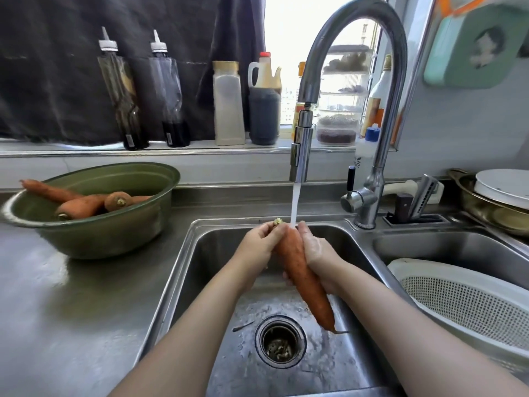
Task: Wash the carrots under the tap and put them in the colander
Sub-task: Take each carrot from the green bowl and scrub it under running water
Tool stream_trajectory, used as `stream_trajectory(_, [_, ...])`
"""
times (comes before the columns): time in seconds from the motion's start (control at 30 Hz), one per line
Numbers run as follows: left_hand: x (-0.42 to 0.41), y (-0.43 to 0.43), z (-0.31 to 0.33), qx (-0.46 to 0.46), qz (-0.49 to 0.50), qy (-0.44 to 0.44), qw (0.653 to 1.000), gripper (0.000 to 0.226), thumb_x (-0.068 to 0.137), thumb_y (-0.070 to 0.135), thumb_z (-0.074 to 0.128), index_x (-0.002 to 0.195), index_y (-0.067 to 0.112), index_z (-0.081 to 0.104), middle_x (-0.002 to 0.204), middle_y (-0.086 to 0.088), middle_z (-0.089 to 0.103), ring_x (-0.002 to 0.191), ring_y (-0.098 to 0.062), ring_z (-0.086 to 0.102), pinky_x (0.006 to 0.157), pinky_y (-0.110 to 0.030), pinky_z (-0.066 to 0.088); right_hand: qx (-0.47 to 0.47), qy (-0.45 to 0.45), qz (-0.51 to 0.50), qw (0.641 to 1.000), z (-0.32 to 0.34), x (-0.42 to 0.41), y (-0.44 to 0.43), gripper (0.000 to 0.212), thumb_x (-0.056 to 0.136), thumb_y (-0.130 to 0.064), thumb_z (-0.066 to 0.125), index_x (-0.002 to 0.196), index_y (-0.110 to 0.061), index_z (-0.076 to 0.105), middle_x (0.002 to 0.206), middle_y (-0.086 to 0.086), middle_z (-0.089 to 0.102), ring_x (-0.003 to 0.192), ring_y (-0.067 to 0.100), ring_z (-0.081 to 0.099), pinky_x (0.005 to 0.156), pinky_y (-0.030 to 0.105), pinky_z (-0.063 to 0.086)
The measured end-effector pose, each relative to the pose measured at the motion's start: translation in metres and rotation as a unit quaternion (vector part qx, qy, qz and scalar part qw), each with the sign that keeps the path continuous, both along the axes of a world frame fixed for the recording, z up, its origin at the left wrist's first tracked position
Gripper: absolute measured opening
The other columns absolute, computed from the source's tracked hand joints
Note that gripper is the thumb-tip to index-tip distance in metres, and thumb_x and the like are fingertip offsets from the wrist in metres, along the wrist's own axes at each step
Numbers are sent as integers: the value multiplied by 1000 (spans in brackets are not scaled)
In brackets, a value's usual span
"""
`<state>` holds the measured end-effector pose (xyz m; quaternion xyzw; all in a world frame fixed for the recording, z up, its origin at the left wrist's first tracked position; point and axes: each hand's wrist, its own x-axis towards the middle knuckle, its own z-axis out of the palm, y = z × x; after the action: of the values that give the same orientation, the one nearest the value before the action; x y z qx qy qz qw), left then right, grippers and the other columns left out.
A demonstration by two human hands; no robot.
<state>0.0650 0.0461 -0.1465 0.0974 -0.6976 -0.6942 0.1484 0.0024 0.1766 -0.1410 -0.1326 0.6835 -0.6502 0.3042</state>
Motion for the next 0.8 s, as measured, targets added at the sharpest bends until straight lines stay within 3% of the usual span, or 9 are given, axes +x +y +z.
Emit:
stream_trajectory(0.13, [-6, -1, 2, 16, 55, 0, 998, 23, 97, 33, 70, 112, 16, 73, 104, 1, 74, 91, -9, 68, 60, -7, 49, 26, 8, 72, 997, -2, -3, 6, 67, 98, -67, 49, 119, -6, 65, 86, 19, 74, 70, 31, 71, 67, 42, 61])
stream_trajectory(0.23, [-8, -12, 1, 7, 101, 9, 995, 32, 87, 40, 80, 109, 18, 76, 104, 1, 76, 97, -12, 70, 66, -10, 50, 39, 74, 130, 988, -3, -10, 13, 52, 98, -44, 63, 136, -10, 50, 105, 20, 70, 79, 25, 71, 75, 44, 58])
stream_trajectory(0.33, [-11, -27, -5, -1, 61, -7, 998, 56, 76, 55, 85, 118, 19, 74, 115, -4, 76, 111, -23, 70, 92, -30, 56, 23, 132, 124, 983, -2, -9, 12, 48, 101, -50, 55, 130, -12, 57, 105, 19, 74, 76, 23, 70, 66, 37, 57])
stream_trajectory(0.43, [-9, -38, -12, -2, -27, -9, 1000, 65, 75, 55, 81, 129, 21, 68, 123, -7, 73, 120, -32, 65, 110, -50, 47, 23, 121, 115, 986, -1, -8, 9, 53, 107, -56, 34, 112, -16, 68, 89, 15, 74, 60, 20, 64, 52, 29, 52])
stream_trajectory(0.5, [-10, -40, -14, 13, -40, -14, 999, 64, 75, 55, 81, 127, 21, 68, 122, -9, 73, 121, -36, 64, 110, -53, 47, 23, 95, 111, 989, -1, -9, 4, 68, 108, -58, 28, 106, -4, 69, 85, 18, 73, 55, 22, 62, 51, 29, 51])
stream_trajectory(0.57, [-12, -33, -9, 10, -1, -18, 1000, 63, 74, 58, 78, 124, 20, 69, 120, -9, 73, 115, -33, 65, 102, -46, 50, 20, 74, 102, 992, -2, -12, 2, 70, 109, -57, 29, 107, 1, 67, 85, 21, 73, 55, 26, 62, 50, 31, 52])
stream_trajectory(0.63, [-14, -26, -5, 21, 58, -29, 998, 67, 79, 57, 79, 130, 17, 63, 123, -10, 70, 109, -26, 65, 94, -40, 53, 39, 84, 123, 988, -1, -14, 4, 57, 107, -56, 43, 115, -4, 63, 91, 18, 72, 62, 25, 65, 53, 33, 55])
stream_trajectory(0.7, [-13, -26, -3, 48, 123, -32, 991, 65, 84, 49, 81, 133, 15, 55, 125, -8, 64, 111, -25, 64, 95, -42, 57, 96, 154, 167, 969, -5, -17, 9, 40, 99, -46, 64, 120, -13, 58, 94, 12, 68, 69, 21, 66, 61, 37, 57])
stream_trajectory(0.8, [-7, -37, -7, 36, 112, -45, 992, 68, 75, 51, 84, 127, 18, 55, 128, -10, 61, 113, -28, 63, 99, -47, 57, 136, 222, 176, 949, -7, -18, 11, 28, 104, -40, 60, 118, -15, 59, 84, 6, 66, 63, 20, 60, 55, 33, 50])
